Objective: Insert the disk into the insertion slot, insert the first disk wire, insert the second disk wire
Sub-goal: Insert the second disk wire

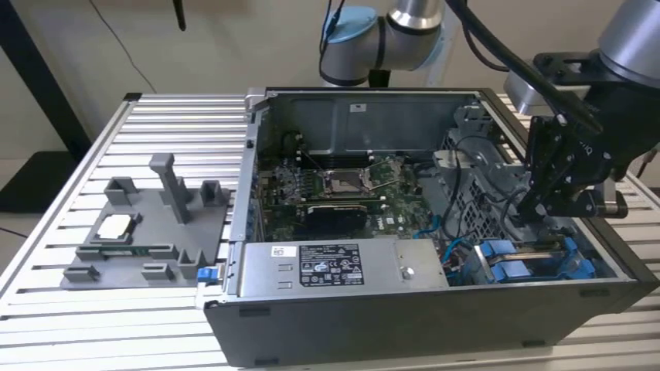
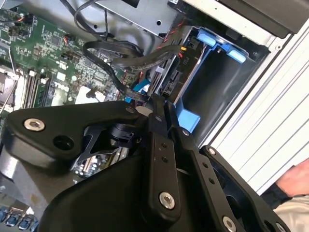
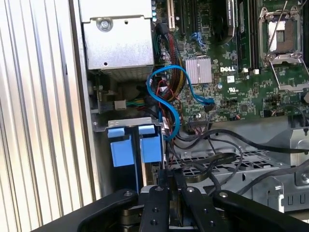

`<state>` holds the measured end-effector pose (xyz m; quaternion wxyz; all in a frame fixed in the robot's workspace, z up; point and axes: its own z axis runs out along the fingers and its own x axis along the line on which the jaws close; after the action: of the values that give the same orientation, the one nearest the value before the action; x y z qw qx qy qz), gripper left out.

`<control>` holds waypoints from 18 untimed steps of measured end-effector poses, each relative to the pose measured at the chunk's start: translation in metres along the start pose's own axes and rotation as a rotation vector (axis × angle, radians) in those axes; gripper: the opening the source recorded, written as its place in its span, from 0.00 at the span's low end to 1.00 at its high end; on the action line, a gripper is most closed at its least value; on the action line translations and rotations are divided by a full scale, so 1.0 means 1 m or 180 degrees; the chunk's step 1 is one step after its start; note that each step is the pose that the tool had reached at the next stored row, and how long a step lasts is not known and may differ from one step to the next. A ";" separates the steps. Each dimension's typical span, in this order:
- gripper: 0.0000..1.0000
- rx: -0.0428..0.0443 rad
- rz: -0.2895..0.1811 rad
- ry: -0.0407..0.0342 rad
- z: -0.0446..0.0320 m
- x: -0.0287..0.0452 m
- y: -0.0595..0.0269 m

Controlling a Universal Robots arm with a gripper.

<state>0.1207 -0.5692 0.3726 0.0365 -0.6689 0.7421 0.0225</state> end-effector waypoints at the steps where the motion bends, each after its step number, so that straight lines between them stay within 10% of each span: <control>1: 0.16 0.0000 0.0000 0.0000 0.0002 0.0000 0.0000; 18: 0.16 0.0018 -0.0001 -0.0002 0.0099 0.0008 0.0001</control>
<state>0.1207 -0.5692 0.3626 0.0387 -0.6689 0.7420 0.0206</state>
